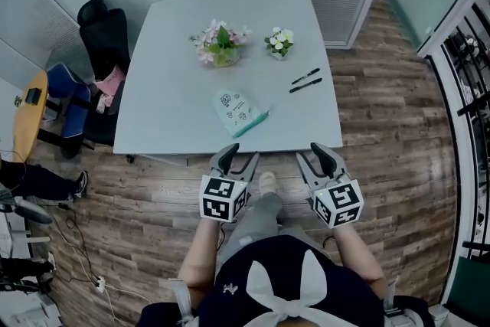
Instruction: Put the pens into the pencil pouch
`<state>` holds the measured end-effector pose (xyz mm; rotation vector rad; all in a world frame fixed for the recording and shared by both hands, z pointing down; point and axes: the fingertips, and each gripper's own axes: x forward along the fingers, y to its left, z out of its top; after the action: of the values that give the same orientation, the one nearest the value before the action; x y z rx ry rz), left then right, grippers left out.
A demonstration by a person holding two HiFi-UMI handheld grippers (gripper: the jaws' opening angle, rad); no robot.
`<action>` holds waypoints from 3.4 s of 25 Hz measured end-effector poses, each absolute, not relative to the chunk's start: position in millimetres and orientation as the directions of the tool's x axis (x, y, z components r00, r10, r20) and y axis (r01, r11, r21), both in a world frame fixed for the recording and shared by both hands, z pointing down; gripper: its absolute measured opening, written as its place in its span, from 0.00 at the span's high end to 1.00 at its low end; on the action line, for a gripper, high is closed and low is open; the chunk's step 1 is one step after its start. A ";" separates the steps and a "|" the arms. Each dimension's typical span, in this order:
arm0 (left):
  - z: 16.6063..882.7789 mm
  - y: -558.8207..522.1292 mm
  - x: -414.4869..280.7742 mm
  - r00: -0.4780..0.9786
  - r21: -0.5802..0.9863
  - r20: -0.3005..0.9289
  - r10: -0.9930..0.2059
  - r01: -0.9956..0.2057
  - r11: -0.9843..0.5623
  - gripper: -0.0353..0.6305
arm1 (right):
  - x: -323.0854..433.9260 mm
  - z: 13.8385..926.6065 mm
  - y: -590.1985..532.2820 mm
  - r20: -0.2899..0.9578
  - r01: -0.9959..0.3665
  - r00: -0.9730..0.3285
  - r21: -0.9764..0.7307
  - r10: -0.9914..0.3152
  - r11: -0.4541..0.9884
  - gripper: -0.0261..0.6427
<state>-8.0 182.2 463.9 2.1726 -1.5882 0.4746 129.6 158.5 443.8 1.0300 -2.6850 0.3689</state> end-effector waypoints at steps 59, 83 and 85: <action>617.5 36.4 -57.9 0.443 0.321 0.758 -0.480 -0.893 -0.317 0.86 | 95.4 512.5 3.8 0.488 -0.757 -0.621 -0.168 -0.614 0.632 0.72; 513.5 -33.2 -96.3 0.511 0.565 0.518 -0.686 -0.807 -0.175 0.87 | 103.1 510.5 -50.3 0.497 -0.789 -0.581 -0.151 -0.644 0.595 0.72; 509.9 -38.3 -100.5 0.508 0.579 0.510 -0.694 -0.800 -0.160 0.87 | 101.8 516.4 -58.3 0.511 -0.785 -0.578 -0.134 -0.636 0.605 0.72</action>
<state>-100.5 -38.3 509.9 1.9004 -1.2325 0.1569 101.8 -58.3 516.4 1.1334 -2.4194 0.4883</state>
